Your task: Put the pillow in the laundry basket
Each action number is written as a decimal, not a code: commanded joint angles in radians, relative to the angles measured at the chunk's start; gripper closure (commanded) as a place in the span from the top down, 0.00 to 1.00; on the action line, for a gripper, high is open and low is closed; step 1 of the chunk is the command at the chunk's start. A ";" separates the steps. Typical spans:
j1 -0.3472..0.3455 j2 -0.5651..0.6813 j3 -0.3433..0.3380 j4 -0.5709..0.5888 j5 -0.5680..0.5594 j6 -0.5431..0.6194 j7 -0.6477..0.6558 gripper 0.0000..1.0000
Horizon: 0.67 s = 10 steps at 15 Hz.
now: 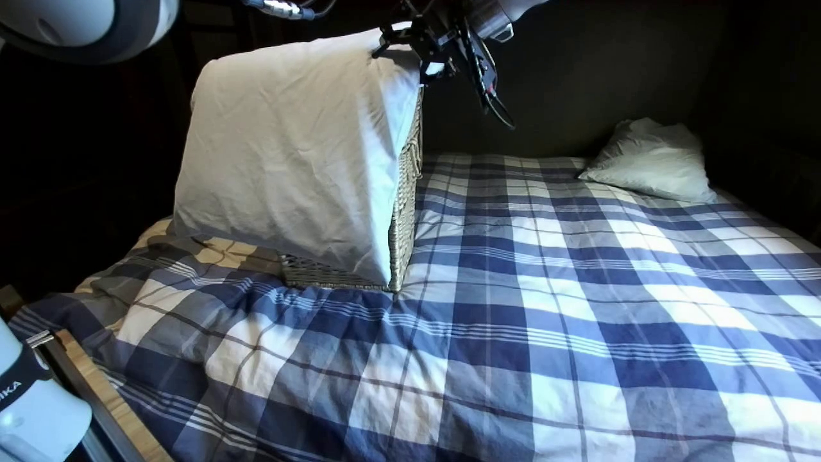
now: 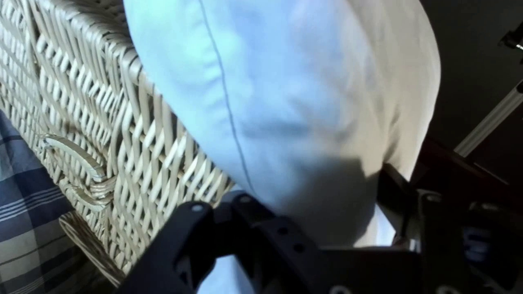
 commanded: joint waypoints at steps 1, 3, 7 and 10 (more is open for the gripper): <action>-0.032 -0.048 0.021 0.031 0.026 -0.116 0.024 0.39; -0.054 -0.068 0.025 0.061 0.038 -0.190 0.028 0.24; -0.093 -0.110 0.081 0.094 0.006 -0.203 -0.035 0.01; -0.049 -0.115 0.144 0.158 -0.092 -0.206 -0.107 0.01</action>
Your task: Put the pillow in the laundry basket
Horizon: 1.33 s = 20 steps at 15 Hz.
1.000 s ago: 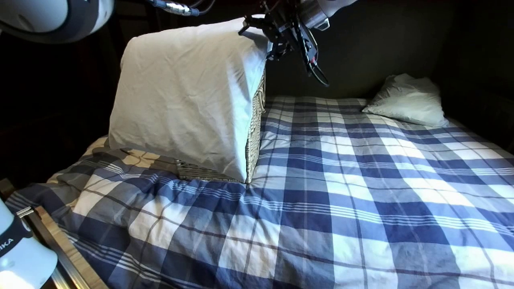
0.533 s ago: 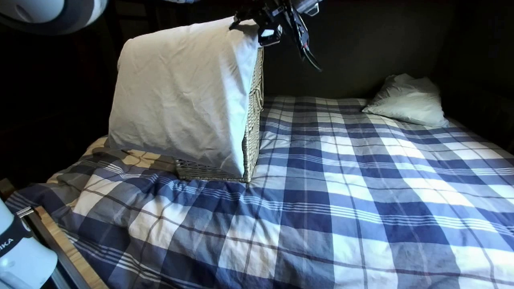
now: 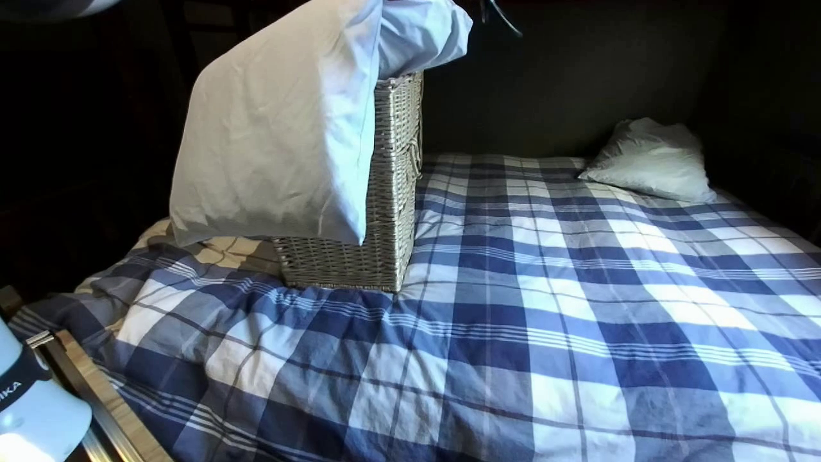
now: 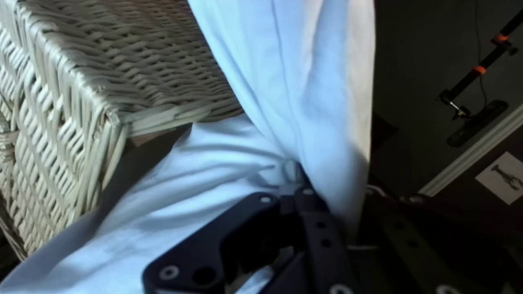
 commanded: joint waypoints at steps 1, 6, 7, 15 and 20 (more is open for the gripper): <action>0.039 -0.028 0.114 0.030 -0.155 0.000 -0.079 0.03; 0.139 -0.032 0.282 -0.012 -0.410 0.001 -0.121 0.03; 0.158 -0.029 0.305 -0.017 -0.464 0.002 -0.144 0.03; 0.403 -0.076 0.023 -0.050 -0.710 0.002 -0.535 0.03; 0.484 -0.063 -0.129 -0.002 -0.712 0.002 -0.652 0.03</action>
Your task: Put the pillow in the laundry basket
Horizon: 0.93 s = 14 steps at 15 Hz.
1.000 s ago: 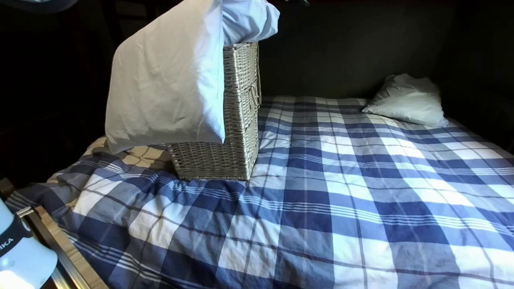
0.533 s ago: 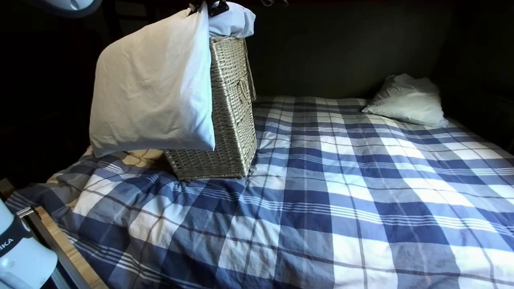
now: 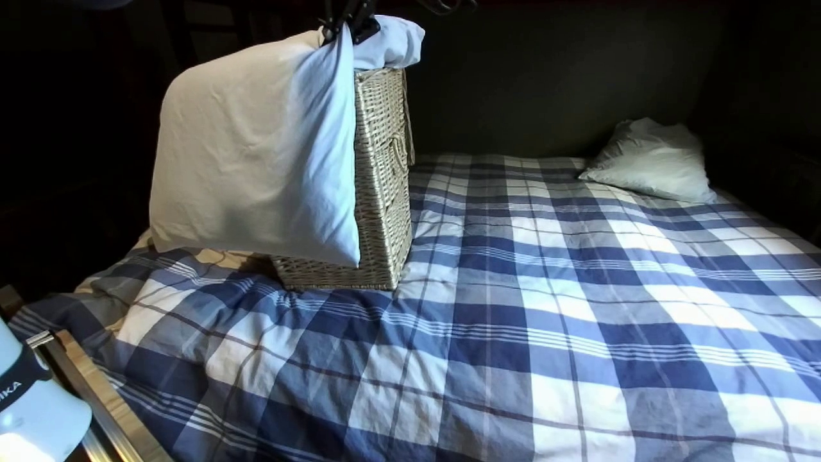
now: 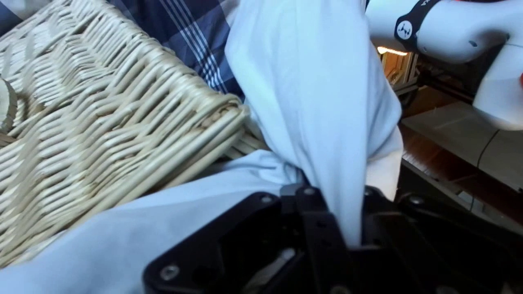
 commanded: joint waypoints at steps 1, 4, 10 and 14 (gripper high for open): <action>0.065 -0.001 -0.092 0.020 -0.014 0.001 -0.075 0.03; 0.049 -0.012 -0.117 0.045 0.062 0.005 -0.057 0.45; -0.081 -0.061 -0.140 0.092 0.314 0.007 0.036 0.90; -0.143 -0.071 -0.205 0.165 0.300 0.007 0.170 1.00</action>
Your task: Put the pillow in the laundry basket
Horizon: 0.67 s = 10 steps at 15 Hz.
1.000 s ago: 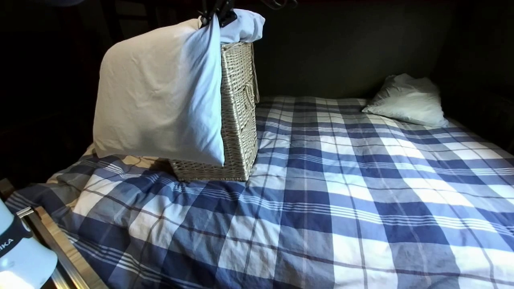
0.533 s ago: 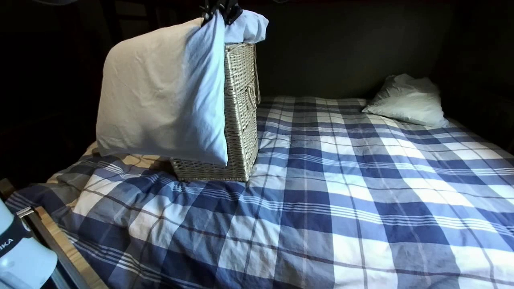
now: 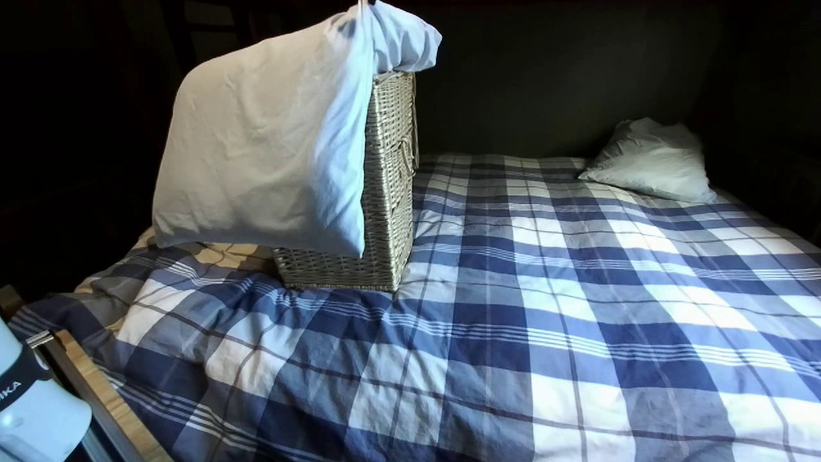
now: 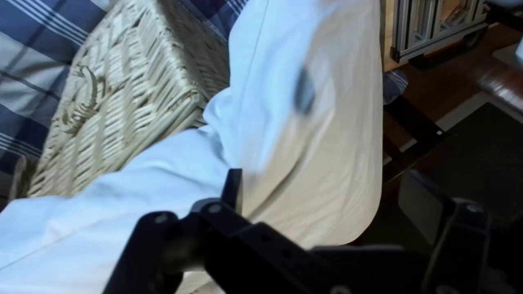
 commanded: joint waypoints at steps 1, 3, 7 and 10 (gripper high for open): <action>-0.041 -0.014 -0.049 0.059 0.007 0.000 0.123 1.00; -0.059 -0.030 -0.049 0.072 0.021 0.000 0.194 1.00; -0.037 -0.083 -0.038 0.110 0.038 0.038 0.325 1.00; 0.017 -0.131 -0.052 0.174 -0.038 0.099 0.353 1.00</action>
